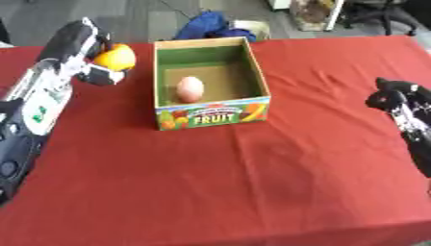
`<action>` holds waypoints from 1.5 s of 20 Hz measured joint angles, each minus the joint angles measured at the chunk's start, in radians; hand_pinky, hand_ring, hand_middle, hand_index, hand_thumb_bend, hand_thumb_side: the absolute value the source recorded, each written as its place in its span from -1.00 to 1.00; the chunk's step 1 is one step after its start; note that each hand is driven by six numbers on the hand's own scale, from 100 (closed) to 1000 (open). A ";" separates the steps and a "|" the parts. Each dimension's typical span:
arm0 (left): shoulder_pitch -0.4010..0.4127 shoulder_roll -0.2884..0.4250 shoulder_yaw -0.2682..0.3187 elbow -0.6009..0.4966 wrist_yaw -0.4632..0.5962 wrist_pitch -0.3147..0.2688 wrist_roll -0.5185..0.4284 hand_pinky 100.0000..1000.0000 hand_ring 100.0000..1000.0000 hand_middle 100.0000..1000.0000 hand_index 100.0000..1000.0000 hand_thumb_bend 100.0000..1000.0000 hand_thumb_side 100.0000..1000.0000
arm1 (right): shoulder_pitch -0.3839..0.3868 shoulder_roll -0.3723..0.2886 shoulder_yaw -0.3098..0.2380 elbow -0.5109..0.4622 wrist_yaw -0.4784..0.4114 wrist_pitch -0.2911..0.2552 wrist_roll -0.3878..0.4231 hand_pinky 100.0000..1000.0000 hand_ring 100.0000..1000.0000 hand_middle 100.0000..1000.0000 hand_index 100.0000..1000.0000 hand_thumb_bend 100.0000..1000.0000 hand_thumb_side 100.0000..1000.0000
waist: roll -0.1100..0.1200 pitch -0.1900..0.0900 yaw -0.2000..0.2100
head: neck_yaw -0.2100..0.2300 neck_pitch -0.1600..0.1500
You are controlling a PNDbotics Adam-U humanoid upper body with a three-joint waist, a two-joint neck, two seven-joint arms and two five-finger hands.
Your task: Pick up objects on the table and place them in the box.
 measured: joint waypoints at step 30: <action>-0.153 -0.258 0.003 0.277 -0.148 -0.171 -0.091 0.36 0.31 0.36 0.50 0.40 -0.43 | -0.018 0.006 0.019 0.002 -0.001 -0.003 0.030 0.60 1.00 0.07 0.42 -1.00 -0.25 | -0.006 0.018 -0.063 | 0.052 -0.009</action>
